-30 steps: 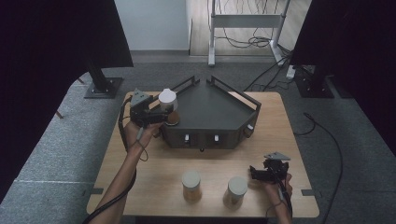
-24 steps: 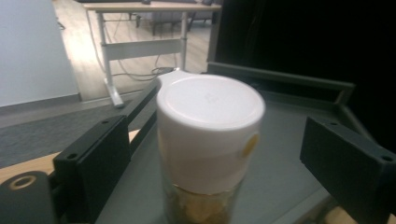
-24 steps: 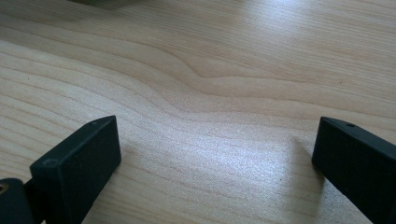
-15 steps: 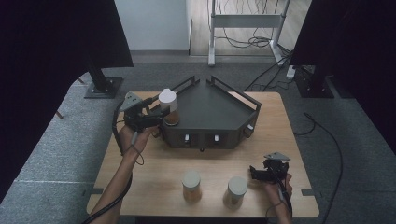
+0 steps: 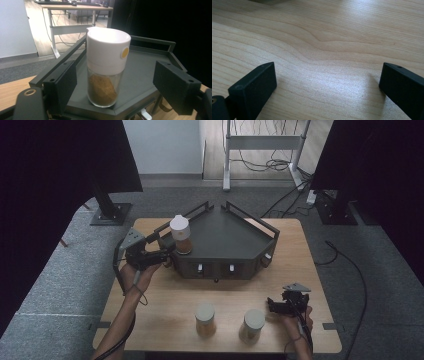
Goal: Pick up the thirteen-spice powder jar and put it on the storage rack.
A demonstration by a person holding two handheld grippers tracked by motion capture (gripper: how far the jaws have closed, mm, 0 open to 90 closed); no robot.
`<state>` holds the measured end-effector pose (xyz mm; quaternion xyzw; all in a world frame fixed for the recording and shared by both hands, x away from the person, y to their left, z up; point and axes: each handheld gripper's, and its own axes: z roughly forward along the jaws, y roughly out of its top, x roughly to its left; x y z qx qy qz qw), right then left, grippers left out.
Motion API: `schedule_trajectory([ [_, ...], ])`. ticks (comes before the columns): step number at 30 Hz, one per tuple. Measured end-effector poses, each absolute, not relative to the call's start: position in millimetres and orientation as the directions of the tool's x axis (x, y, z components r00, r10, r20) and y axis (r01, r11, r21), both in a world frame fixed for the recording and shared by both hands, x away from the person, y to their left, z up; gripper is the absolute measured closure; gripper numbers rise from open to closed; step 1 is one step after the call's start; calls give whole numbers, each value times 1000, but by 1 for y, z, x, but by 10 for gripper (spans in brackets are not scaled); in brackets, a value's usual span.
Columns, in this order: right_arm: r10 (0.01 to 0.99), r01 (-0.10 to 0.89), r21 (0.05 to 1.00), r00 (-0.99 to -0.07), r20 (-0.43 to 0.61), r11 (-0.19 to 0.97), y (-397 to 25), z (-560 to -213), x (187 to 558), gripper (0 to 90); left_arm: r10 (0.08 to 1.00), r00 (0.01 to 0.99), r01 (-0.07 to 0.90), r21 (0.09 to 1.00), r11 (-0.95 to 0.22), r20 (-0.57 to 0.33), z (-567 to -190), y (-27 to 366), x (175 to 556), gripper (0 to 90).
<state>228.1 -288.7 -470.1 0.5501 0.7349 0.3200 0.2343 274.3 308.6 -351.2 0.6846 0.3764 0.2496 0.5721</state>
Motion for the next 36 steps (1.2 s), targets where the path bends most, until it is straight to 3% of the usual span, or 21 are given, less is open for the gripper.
schedule_trajectory([
  [14, 959, 659, 728, -285, 7, 190, -289, -470, 228, 6, 809, 582, 225, 972, -70, -77, -365, 325, 255, 270],
  [27, 959, 659, 728, -285, 7, 190, -289, -470, 228, 6, 811, 579, 239, 969, -70, -84, -384, 342, 240, 441],
  [33, 959, 659, 728, -285, 7, 190, -289, -470, 228, 6, 811, 581, 242, 966, -88, -71, -392, 345, 233, 468],
  [36, 959, 659, 728, -285, 7, 190, -289, -470, 228, 6, 811, 582, 242, 965, -98, -64, -396, 346, 229, 434],
])
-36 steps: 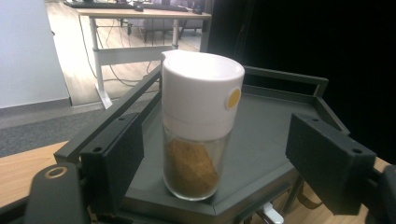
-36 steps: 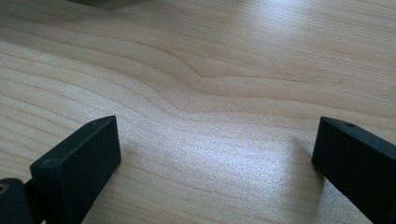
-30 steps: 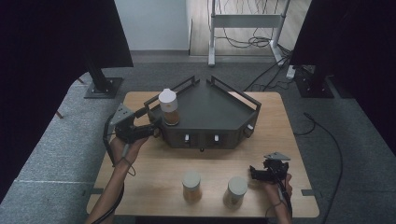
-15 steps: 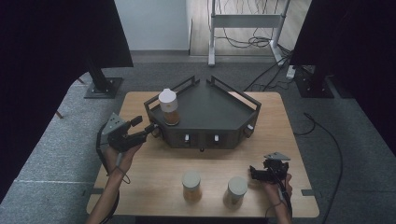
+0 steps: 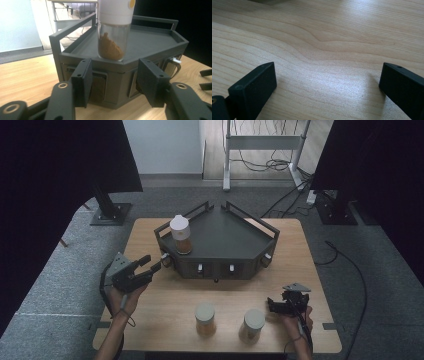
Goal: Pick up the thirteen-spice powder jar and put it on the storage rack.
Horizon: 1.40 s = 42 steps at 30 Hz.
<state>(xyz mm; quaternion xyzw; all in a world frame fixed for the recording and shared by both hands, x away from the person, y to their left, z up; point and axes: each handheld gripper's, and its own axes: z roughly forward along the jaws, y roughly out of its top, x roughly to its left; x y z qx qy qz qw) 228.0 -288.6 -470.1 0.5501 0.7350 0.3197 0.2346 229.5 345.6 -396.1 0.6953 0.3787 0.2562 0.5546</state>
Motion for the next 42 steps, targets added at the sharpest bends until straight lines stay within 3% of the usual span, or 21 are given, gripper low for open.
schedule_trajectory([
  [15, 959, 659, 728, -283, 7, 189, -288, -470, 228, 6, 812, 580, 242, 964, -108, -55, -419, 356, 215, 195],
  [26, 960, 659, 728, -281, 7, 188, -288, -470, 228, 6, 812, 582, 280, 949, -146, -47, -436, 361, 211, 184],
  [42, 960, 660, 728, -280, 7, 187, -288, -470, 228, 6, 814, 579, 289, 923, -256, 44, -444, 347, 207, 173],
])
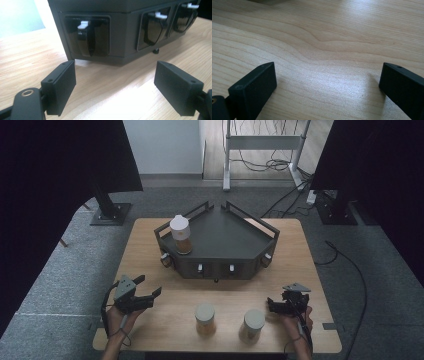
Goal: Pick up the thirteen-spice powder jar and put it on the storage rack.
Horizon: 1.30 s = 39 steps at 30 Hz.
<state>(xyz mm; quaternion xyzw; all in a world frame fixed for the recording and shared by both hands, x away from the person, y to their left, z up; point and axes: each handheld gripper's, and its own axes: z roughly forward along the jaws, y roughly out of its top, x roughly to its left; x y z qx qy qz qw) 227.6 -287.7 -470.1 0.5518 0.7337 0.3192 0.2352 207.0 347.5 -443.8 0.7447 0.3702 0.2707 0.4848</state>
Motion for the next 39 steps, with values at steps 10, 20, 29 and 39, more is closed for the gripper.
schedule_trajectory([
  [10, 960, 660, 728, -280, 7, 187, -288, -470, 227, 6, 810, 579, 320, 888, -331, 94, -447, 339, 208, 173],
  [20, 960, 660, 728, -281, 7, 188, -288, -470, 227, 6, 807, 581, 365, 854, -372, 103, -449, 334, 213, 173],
  [29, 959, 659, 728, -282, 7, 188, -288, -470, 227, 6, 801, 584, 404, 808, -428, 132, -448, 326, 218, 174],
  [39, 959, 659, 728, -282, 7, 189, -288, -470, 227, 6, 786, 597, 426, 767, -480, 160, -449, 317, 223, 173],
])
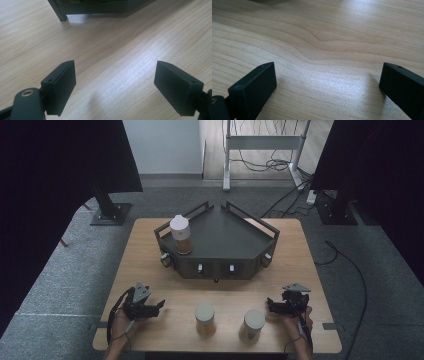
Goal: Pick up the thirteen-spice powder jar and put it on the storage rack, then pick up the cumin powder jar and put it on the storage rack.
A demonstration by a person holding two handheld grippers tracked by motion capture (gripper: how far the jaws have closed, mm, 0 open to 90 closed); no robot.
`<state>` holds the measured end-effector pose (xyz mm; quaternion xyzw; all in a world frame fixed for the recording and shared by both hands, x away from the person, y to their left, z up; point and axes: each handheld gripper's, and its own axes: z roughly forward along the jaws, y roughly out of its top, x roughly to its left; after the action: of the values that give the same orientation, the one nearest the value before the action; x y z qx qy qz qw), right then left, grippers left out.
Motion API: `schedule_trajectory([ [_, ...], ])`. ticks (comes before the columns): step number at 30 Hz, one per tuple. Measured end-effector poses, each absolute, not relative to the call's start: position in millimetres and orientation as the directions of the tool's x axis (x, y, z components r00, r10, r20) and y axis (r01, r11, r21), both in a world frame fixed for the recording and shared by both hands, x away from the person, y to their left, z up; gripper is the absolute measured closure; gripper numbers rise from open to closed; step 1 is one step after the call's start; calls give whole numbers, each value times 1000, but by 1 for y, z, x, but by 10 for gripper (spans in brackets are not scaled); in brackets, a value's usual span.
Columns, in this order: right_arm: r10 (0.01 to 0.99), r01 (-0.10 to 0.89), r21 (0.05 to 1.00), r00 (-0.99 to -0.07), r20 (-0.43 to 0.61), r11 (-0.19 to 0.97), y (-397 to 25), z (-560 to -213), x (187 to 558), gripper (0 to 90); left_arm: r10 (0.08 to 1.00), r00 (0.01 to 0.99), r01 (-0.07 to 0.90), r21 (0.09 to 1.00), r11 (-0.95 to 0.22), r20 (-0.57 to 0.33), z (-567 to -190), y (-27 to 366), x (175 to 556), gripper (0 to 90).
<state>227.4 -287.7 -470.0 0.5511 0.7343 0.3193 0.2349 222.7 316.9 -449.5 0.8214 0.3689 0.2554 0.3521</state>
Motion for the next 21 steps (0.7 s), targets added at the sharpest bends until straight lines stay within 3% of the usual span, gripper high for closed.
schedule_trajectory([
  [21, 957, 654, 732, -291, 9, 192, -289, -470, 226, 31, 773, 616, 470, 715, -518, 155, -457, 306, 233, 170],
])
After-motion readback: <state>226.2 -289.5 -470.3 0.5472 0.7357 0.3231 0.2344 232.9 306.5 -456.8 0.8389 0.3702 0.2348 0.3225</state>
